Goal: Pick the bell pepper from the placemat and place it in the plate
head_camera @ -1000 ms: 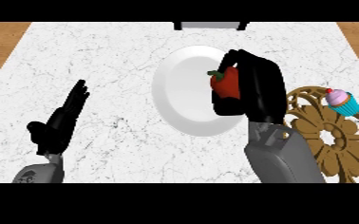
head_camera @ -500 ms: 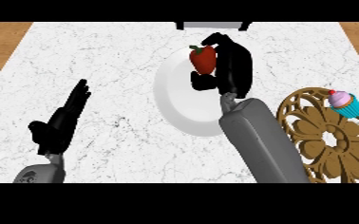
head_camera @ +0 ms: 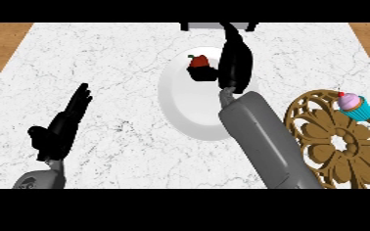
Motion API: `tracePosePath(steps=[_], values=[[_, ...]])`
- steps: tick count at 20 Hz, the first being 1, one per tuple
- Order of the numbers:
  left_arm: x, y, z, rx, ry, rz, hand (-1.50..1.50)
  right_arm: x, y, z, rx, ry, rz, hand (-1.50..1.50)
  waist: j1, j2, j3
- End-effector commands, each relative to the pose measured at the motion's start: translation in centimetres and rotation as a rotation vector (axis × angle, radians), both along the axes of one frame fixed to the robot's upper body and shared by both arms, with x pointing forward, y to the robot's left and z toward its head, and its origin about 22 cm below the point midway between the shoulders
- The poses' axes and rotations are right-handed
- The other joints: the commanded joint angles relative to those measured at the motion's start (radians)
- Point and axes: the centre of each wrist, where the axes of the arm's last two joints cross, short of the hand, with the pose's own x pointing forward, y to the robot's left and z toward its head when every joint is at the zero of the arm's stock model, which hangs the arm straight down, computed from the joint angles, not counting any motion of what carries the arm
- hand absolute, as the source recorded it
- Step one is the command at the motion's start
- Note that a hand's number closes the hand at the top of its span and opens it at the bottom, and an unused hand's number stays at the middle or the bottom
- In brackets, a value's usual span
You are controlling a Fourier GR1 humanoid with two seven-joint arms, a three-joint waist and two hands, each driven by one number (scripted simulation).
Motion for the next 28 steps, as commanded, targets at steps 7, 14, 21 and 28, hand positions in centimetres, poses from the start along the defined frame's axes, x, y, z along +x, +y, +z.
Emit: tracePosePath(steps=[7, 14, 21, 28], values=[[-1.1, 0.6, -0.6, -0.007, 0.005, 0.025, 0.0, -3.7, -6.0, -1.4, 0.399, -0.203, -0.081, -1.5, -0.026, -0.005, 0.001], [-0.9, 0.3, -1.5, -0.004, -0.01, 0.018, 0.0, -8.4, -17.4, -3.2, 0.405, -0.25, 0.0, -1.5, -0.031, -0.004, 0.001], [0.0, 0.5, 1.1, 0.012, -0.003, 0.017, 0.0, -11.8, -23.6, -5.1, 0.383, -0.22, 0.071, -1.5, -0.021, -0.005, 0.0], [-1.6, -0.6, 0.6, -0.001, 0.002, 0.011, 0.0, -13.5, -26.4, -9.5, 0.341, -0.206, 0.087, -1.5, -0.018, -0.004, 0.0]])
